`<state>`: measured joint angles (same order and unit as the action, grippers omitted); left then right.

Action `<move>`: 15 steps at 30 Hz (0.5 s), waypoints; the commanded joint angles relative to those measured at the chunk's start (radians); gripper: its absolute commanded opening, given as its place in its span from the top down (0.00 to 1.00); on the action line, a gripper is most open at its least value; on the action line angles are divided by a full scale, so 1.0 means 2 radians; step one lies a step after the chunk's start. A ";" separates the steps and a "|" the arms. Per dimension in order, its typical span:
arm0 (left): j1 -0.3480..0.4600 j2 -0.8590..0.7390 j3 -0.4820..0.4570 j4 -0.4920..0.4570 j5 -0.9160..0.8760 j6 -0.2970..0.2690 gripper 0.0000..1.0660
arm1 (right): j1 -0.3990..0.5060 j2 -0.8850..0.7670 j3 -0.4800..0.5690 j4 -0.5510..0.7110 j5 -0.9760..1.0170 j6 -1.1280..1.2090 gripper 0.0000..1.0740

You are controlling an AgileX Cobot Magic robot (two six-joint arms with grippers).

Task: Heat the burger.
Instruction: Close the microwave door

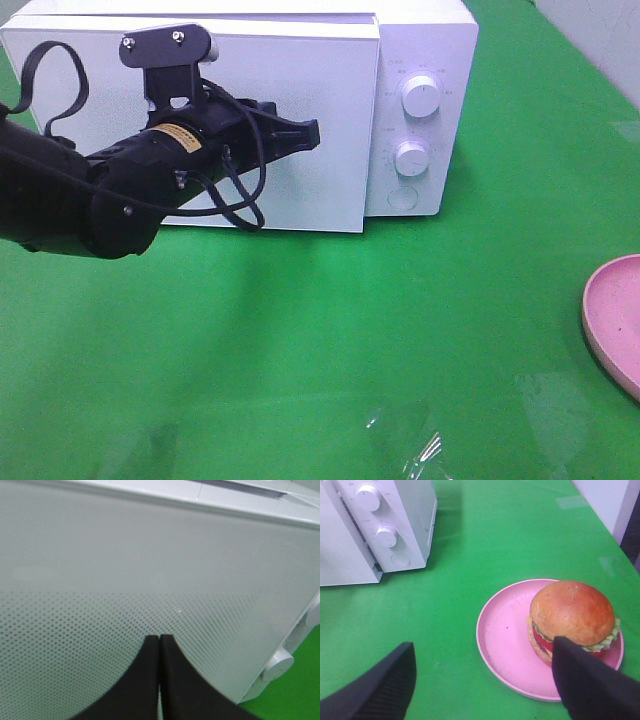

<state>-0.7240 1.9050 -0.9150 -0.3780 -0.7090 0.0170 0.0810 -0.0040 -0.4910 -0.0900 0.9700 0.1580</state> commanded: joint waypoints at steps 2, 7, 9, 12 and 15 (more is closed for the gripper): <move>-0.002 0.016 -0.027 -0.005 0.007 0.001 1.00 | -0.003 -0.013 0.000 -0.001 -0.004 -0.008 0.32; -0.002 0.034 -0.053 -0.005 0.008 0.005 1.00 | -0.003 -0.013 0.000 -0.001 -0.004 -0.008 0.32; -0.002 0.039 -0.060 -0.008 0.008 0.013 1.00 | -0.003 -0.013 0.000 -0.001 -0.004 -0.008 0.32; -0.002 0.047 -0.067 -0.018 0.007 0.026 1.00 | -0.003 -0.013 0.000 -0.001 -0.004 -0.008 0.32; -0.002 0.054 -0.079 -0.060 0.006 0.054 1.00 | -0.003 -0.013 0.000 -0.001 -0.004 -0.008 0.32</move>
<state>-0.7430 2.0100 -1.0490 -0.4310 -0.6500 0.1120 0.0810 -0.0040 -0.4910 -0.0900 0.9700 0.1580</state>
